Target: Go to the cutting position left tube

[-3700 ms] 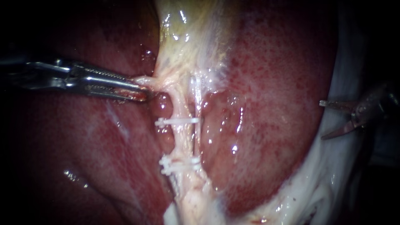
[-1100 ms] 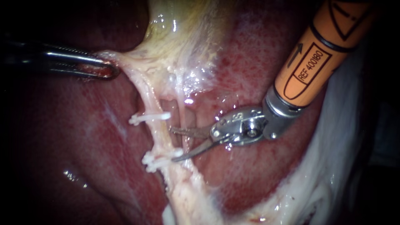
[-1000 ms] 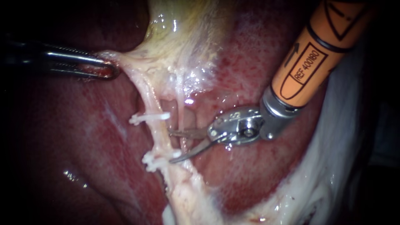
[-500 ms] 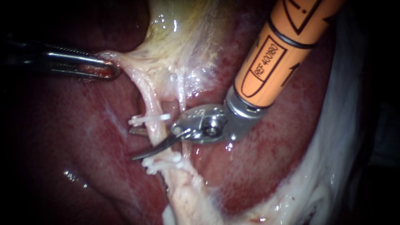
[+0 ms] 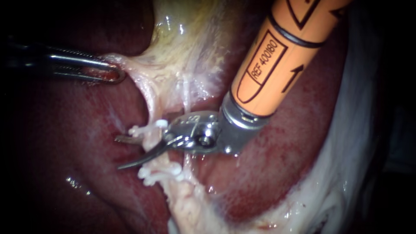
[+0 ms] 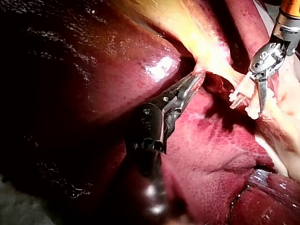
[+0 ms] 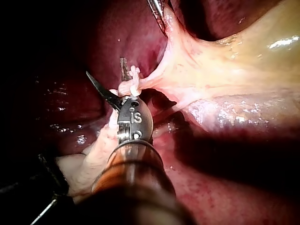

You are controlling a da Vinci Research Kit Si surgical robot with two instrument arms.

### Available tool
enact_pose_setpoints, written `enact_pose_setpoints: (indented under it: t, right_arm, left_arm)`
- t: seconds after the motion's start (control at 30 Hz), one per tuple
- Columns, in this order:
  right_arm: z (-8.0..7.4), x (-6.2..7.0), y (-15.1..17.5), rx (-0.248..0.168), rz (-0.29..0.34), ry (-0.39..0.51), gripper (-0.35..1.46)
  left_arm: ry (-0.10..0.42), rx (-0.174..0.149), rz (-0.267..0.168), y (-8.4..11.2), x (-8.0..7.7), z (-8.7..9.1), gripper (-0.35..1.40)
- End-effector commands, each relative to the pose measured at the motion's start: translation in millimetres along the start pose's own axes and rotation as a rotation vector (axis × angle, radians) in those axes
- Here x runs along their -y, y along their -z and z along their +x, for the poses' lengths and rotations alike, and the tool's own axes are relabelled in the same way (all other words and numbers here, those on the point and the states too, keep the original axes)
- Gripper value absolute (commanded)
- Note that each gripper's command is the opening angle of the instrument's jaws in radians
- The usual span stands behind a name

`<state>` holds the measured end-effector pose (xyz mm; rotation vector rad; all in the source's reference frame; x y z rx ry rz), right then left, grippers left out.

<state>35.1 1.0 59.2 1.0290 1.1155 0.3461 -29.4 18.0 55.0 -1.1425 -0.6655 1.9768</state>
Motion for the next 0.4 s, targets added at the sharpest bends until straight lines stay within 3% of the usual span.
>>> enact_pose_setpoints:
  t: [0.03,0.4]
  right_arm:
    - [0.2,0.1,0.1,-0.002,0.000,-0.001,1.43]
    - [-0.1,-0.4,0.4,0.001,0.001,-0.030,1.42]
  left_arm:
    - [0.000,0.000,0.001,0.0,0.0,0.0,-0.35]
    - [0.000,0.000,-0.001,-0.2,0.0,0.0,-0.35]
